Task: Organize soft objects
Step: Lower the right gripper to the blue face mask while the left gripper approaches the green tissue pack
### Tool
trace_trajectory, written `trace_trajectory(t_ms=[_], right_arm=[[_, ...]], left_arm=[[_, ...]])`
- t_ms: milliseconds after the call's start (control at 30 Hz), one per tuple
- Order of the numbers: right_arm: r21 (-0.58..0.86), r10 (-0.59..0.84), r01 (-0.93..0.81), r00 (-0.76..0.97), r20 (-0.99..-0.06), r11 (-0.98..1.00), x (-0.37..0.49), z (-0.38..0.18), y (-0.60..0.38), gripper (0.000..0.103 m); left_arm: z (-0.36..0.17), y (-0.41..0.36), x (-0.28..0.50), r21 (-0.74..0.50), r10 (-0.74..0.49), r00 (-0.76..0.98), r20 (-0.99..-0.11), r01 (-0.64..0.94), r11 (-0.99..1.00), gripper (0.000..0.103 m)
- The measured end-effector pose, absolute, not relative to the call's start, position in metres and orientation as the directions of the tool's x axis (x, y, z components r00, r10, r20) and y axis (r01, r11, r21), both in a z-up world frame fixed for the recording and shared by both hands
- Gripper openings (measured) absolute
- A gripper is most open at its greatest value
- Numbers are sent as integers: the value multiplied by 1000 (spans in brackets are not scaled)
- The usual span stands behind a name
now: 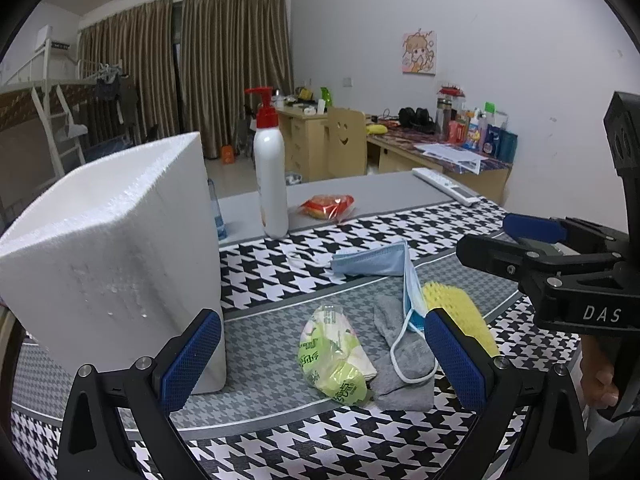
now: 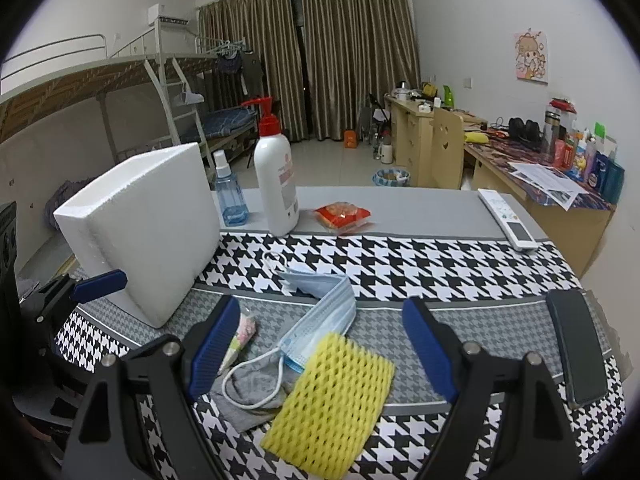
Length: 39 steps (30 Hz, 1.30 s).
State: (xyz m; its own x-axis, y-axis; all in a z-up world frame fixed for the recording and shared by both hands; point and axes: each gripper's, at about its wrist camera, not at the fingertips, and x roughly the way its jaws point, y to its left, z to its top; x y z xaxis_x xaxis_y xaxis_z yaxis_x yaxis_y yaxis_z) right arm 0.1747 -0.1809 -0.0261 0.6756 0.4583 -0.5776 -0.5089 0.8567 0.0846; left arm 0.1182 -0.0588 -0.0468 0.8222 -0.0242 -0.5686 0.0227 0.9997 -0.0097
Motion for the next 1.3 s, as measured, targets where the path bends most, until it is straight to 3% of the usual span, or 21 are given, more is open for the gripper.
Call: trace_trajectory(t_ms=[1033, 1300], right_arm=[[92, 429, -519, 580, -692, 850, 227, -52, -162, 86], [83, 414, -519, 564, -714, 851, 235, -58, -155, 86]], left_arm=[[-79, -54, 152, -17, -3, 734, -680, -12, 1000, 102], [-86, -51, 157, -32, -8, 711, -703, -20, 999, 98]])
